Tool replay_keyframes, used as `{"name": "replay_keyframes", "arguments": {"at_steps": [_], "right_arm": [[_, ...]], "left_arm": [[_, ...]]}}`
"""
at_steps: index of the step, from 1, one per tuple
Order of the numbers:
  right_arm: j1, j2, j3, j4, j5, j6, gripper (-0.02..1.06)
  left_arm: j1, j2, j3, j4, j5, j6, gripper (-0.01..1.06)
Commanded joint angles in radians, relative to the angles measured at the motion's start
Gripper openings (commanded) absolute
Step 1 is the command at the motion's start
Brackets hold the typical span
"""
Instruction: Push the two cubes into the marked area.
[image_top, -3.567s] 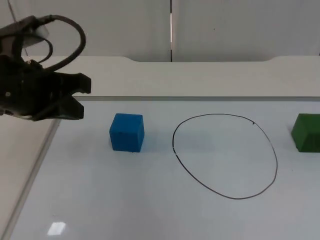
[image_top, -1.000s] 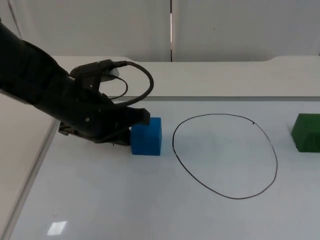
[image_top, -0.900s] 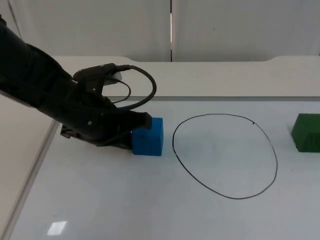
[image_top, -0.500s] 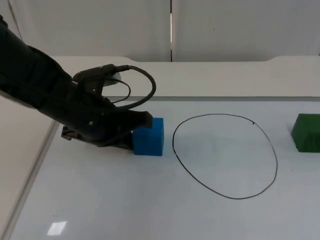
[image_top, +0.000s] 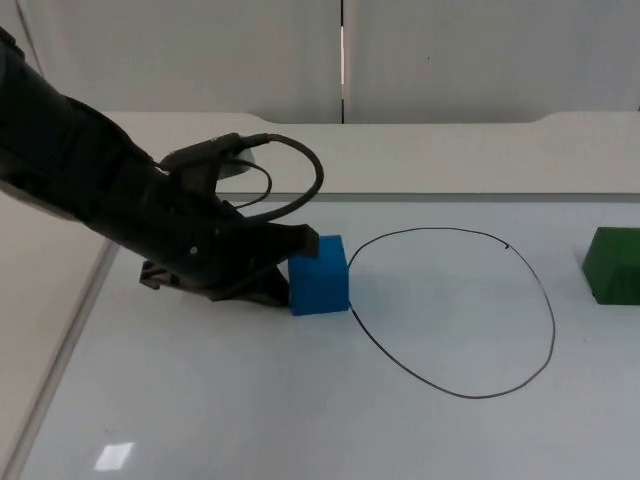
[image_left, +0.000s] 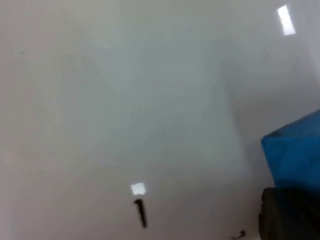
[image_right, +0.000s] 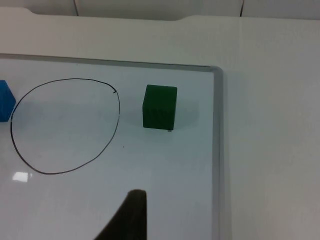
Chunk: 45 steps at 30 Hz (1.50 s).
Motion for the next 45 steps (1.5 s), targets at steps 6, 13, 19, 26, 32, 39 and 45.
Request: {"name": "replay_keyframes", "arguments": {"at_steps": [6, 13, 19, 26, 32, 39, 45], "right_arm": [[-0.005, -0.002, 0.001, 0.005, -0.006, -0.006, 1.05], [-0.005, -0.002, 0.001, 0.003, -0.006, -0.003, 1.05], [-0.005, -0.002, 0.001, 0.003, -0.006, -0.003, 1.05], [-0.005, -0.002, 0.001, 0.003, -0.006, -0.003, 1.05], [-0.005, -0.002, 0.001, 0.003, -0.006, -0.003, 1.05], [-0.005, -0.002, 0.001, 0.003, -0.006, -0.003, 1.05], [-0.005, -0.002, 0.001, 0.003, -0.006, -0.003, 1.05]], "left_arm": [[-0.042, 0.008, 0.000, -0.012, -0.065, -0.004, 0.00], [-0.042, 0.008, -0.022, -0.008, -0.068, -0.001, 0.00], [-0.048, 0.008, -0.039, -0.015, -0.034, -0.003, 0.00], [-0.080, 0.008, -0.039, -0.010, -0.044, -0.003, 0.00], [-0.081, 0.008, -0.039, -0.015, -0.044, -0.003, 0.00], [-0.084, 0.008, -0.039, -0.038, -0.033, -0.003, 0.00], [-0.115, 0.008, -0.041, -0.041, -0.050, -0.003, 0.00]]}}
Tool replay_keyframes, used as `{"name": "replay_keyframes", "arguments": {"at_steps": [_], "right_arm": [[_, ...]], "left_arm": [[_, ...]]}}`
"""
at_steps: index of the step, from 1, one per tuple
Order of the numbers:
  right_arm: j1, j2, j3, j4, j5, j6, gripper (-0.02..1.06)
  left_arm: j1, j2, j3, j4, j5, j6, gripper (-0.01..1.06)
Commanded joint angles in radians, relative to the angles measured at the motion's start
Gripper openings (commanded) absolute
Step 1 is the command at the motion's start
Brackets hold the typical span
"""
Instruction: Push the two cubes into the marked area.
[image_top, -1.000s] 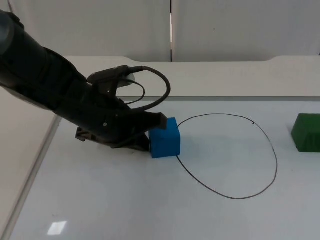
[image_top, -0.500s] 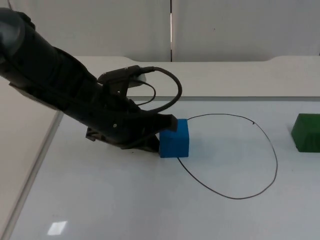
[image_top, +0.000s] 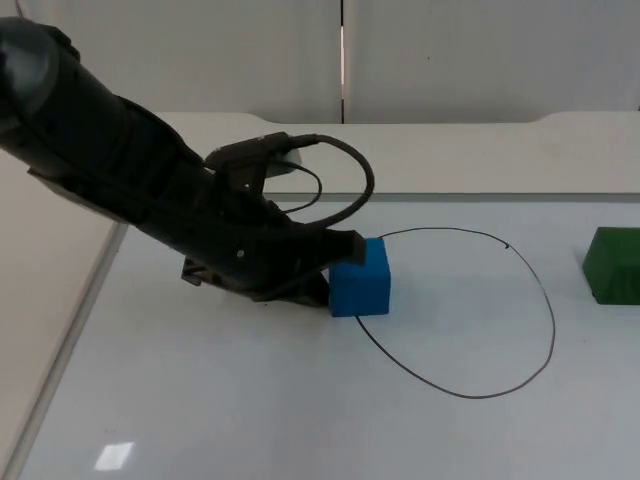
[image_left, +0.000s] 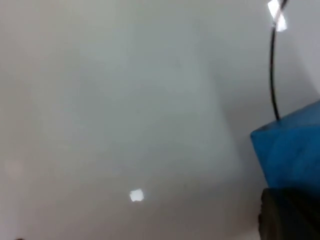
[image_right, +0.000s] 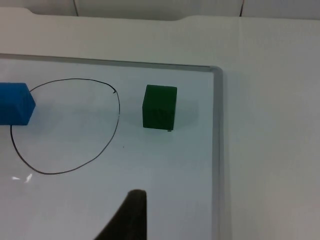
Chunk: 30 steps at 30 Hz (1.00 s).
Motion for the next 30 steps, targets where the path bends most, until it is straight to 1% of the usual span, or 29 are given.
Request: {"name": "replay_keyframes", "arguments": {"at_steps": [1, 4, 11, 21, 24, 30], "right_arm": [[-0.005, -0.002, 0.001, 0.003, -0.006, -0.003, 1.05], [-0.005, -0.002, 0.001, 0.003, -0.006, 0.000, 1.05], [-0.005, -0.002, 0.001, 0.001, -0.006, 0.000, 1.05], [-0.005, -0.002, 0.001, 0.001, -0.006, 0.000, 1.05], [-0.005, -0.002, 0.001, 0.001, -0.006, 0.000, 1.05], [-0.005, -0.002, 0.001, 0.001, -0.006, 0.000, 1.05]], "left_arm": [[-0.021, 0.002, -0.009, -0.011, -0.017, -0.003, 0.00], [-0.037, 0.002, -0.021, -0.001, -0.037, -0.003, 0.00], [-0.039, 0.002, -0.037, -0.004, -0.047, -0.003, 0.00], [-0.043, 0.002, -0.045, -0.005, -0.033, -0.003, 0.00], [-0.058, 0.002, -0.054, -0.010, -0.028, -0.003, 0.00], [-0.072, 0.004, -0.072, -0.024, -0.044, 0.004, 0.00]]}}
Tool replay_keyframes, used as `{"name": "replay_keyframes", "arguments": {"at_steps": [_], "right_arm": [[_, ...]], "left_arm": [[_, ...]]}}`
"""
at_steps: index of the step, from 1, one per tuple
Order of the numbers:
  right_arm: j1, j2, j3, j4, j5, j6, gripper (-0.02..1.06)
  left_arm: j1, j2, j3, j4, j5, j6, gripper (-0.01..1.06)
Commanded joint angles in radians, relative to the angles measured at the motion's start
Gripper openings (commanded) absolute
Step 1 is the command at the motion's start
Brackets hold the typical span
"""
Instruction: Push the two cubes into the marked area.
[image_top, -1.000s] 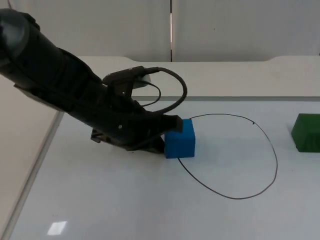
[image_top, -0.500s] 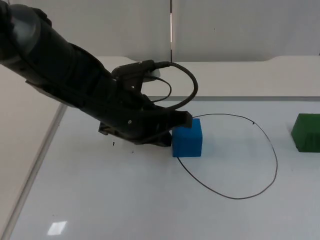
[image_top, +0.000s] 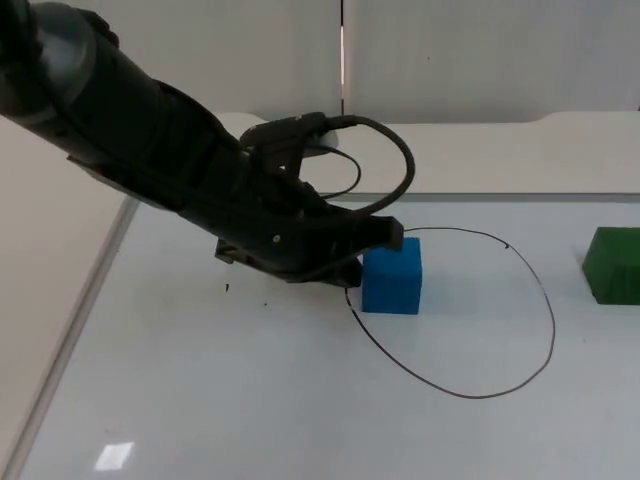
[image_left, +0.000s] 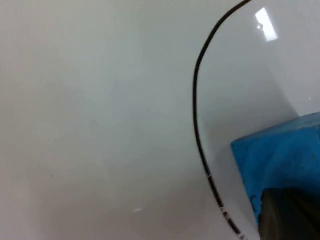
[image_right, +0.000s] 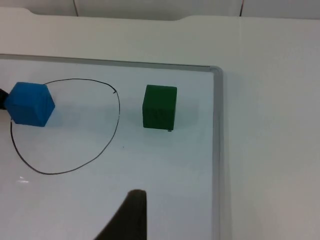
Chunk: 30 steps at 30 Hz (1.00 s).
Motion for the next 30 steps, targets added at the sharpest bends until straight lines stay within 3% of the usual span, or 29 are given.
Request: {"name": "replay_keyframes", "arguments": {"at_steps": [1, 15, 25, 30], "right_arm": [[-0.005, -0.002, 0.001, 0.001, -0.006, -0.002, 1.05], [-0.005, -0.002, 0.001, 0.001, -0.006, -0.002, 1.05], [-0.005, -0.002, 0.001, -0.002, -0.006, -0.002, 1.05], [-0.005, -0.002, 0.001, -0.002, -0.006, -0.002, 1.05]], "left_arm": [[-0.010, 0.003, -0.010, -0.019, -0.009, 0.002, 0.00], [-0.044, 0.005, -0.012, -0.021, -0.007, 0.002, 0.00], [-0.055, 0.005, -0.012, -0.015, -0.050, 0.004, 0.00], [-0.053, -0.027, -0.012, 0.072, -0.097, 0.004, 0.00]]}}
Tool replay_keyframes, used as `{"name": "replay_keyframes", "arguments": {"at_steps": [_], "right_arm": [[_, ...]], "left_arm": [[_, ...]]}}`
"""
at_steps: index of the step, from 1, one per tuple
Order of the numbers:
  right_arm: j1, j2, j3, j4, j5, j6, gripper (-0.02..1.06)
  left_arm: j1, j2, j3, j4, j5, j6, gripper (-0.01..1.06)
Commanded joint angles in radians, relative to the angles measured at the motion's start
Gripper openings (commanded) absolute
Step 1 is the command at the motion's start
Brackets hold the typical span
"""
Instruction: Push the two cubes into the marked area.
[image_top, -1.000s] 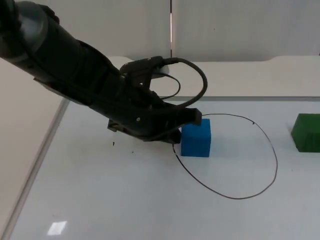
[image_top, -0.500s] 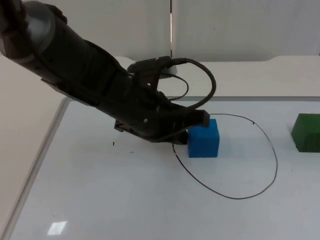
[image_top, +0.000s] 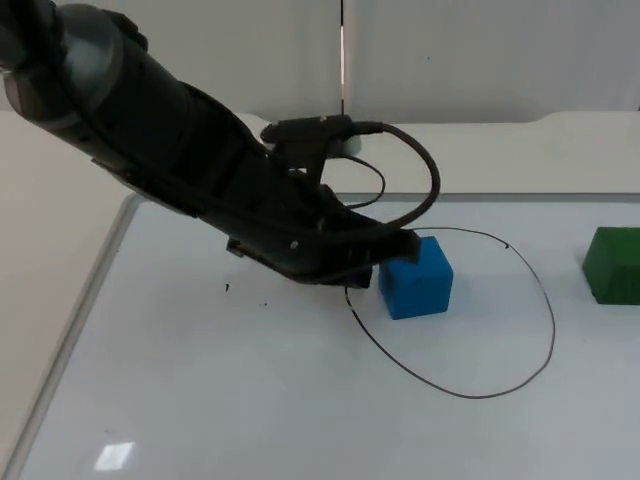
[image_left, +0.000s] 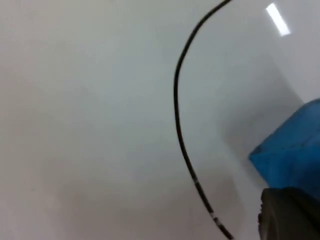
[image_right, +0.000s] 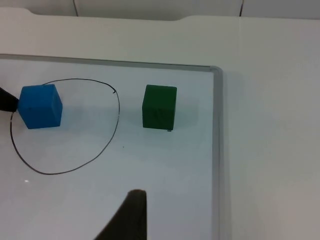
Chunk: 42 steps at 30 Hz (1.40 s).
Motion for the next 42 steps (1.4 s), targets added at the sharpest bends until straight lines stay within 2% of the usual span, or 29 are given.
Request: {"name": "replay_keyframes", "arguments": {"at_steps": [1, 6, 9, 11, 12, 15, 22, 30, 32, 33, 36, 42], "right_arm": [[-0.005, -0.002, 0.001, -0.002, -0.006, -0.002, 1.05], [-0.005, -0.002, 0.001, -0.002, -0.006, -0.002, 1.05], [-0.005, -0.002, 0.001, -0.002, -0.006, -0.002, 1.05], [-0.005, -0.002, 0.001, -0.002, -0.006, -0.002, 1.05], [-0.005, -0.002, 0.001, -0.002, -0.006, -0.002, 1.05], [-0.005, -0.002, 0.001, -0.002, -0.006, -0.002, 1.05], [-0.005, -0.002, 0.001, -0.002, -0.006, -0.002, 1.05], [-0.005, -0.002, 0.001, -0.002, -0.006, -0.002, 1.05], [-0.005, -0.002, 0.001, -0.002, -0.006, -0.002, 1.05], [-0.005, -0.002, 0.001, -0.002, -0.006, -0.002, 1.05], [-0.005, -0.002, 0.001, -0.002, -0.006, -0.002, 1.05], [-0.005, -0.002, 0.001, -0.002, -0.006, -0.002, 1.05]], "left_arm": [[0.008, -0.037, -0.006, 0.064, -0.015, 0.002, 0.00], [0.070, -0.102, -0.004, 0.137, 0.009, -0.001, 0.00], [0.156, -0.144, -0.004, 0.166, 0.091, -0.005, 0.00], [0.223, -0.166, -0.004, 0.179, 0.175, -0.015, 0.00], [0.223, -0.166, -0.004, 0.179, 0.175, -0.015, 0.00], [0.343, -0.193, -0.004, 0.197, 0.289, -0.058, 0.00], [0.496, -0.247, -0.004, 0.290, 0.425, -0.148, 0.00], [0.492, -0.361, -0.004, 0.461, 0.381, -0.268, 0.00], [0.492, -0.418, -0.004, 0.597, 0.343, -0.368, 0.00], [0.492, -0.418, -0.004, 0.597, 0.343, -0.368, 0.00], [0.492, -0.489, -0.004, 0.798, 0.319, -0.553, 0.00], [0.492, -0.598, -0.004, 0.937, 0.331, -0.674, 0.00]]}}
